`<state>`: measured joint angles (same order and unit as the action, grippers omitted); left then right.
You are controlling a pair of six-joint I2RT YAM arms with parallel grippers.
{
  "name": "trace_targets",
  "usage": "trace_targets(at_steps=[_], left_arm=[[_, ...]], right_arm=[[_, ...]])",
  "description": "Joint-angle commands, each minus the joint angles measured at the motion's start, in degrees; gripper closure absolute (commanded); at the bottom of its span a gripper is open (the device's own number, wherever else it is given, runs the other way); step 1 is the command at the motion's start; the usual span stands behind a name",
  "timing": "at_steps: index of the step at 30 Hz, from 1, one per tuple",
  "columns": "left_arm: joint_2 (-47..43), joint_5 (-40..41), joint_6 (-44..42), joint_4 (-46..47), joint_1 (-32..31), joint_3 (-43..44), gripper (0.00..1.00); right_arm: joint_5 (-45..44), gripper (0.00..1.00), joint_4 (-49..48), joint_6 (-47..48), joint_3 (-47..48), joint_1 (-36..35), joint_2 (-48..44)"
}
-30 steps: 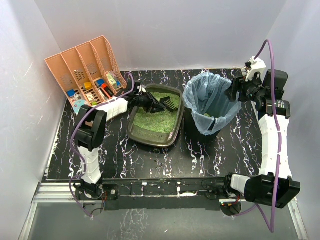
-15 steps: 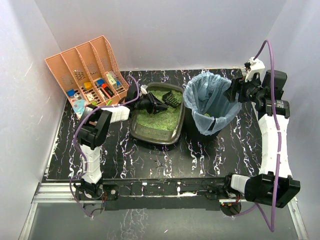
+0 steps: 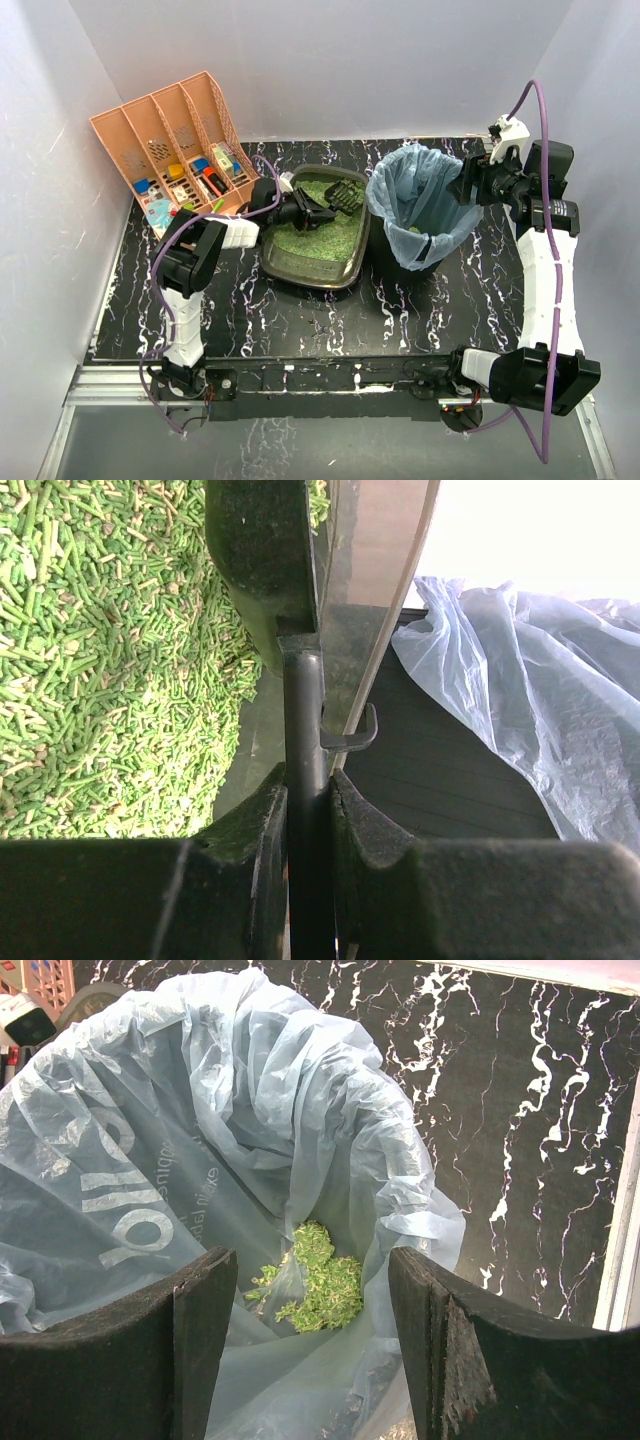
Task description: Clean the litter box
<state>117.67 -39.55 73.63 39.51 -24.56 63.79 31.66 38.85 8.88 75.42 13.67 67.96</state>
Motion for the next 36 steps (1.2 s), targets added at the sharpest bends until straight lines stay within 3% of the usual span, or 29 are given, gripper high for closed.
trace_targets(at_steps=[1,6,16,23,33,36], left_arm=[[-0.73,-1.05,1.69,6.07,-0.84,-2.65,1.0],[-1.2,-0.36,0.22,2.74,-0.84,-3.74,1.0],[-1.02,2.4,-8.4,-26.89,-2.2,5.27,1.0],[-7.12,3.5,-9.96,-35.98,-2.77,5.76,1.0],[-8.85,4.88,-2.46,-40.02,-3.63,6.0,1.0],[-7.7,5.5,2.07,-35.9,-3.64,5.42,1.0]], right_arm=[[1.21,0.32,-3.05,0.61,0.42,0.48,-0.55],[1.21,0.32,-3.05,0.61,0.43,0.48,-0.5],[1.16,0.32,-2.9,0.61,0.57,0.48,-0.34],[1.25,0.32,-3.21,0.61,0.17,0.48,-0.13],[1.83,0.32,-2.92,0.34,0.78,0.48,0.15],[1.78,0.32,-2.9,0.34,0.78,0.48,0.08]])
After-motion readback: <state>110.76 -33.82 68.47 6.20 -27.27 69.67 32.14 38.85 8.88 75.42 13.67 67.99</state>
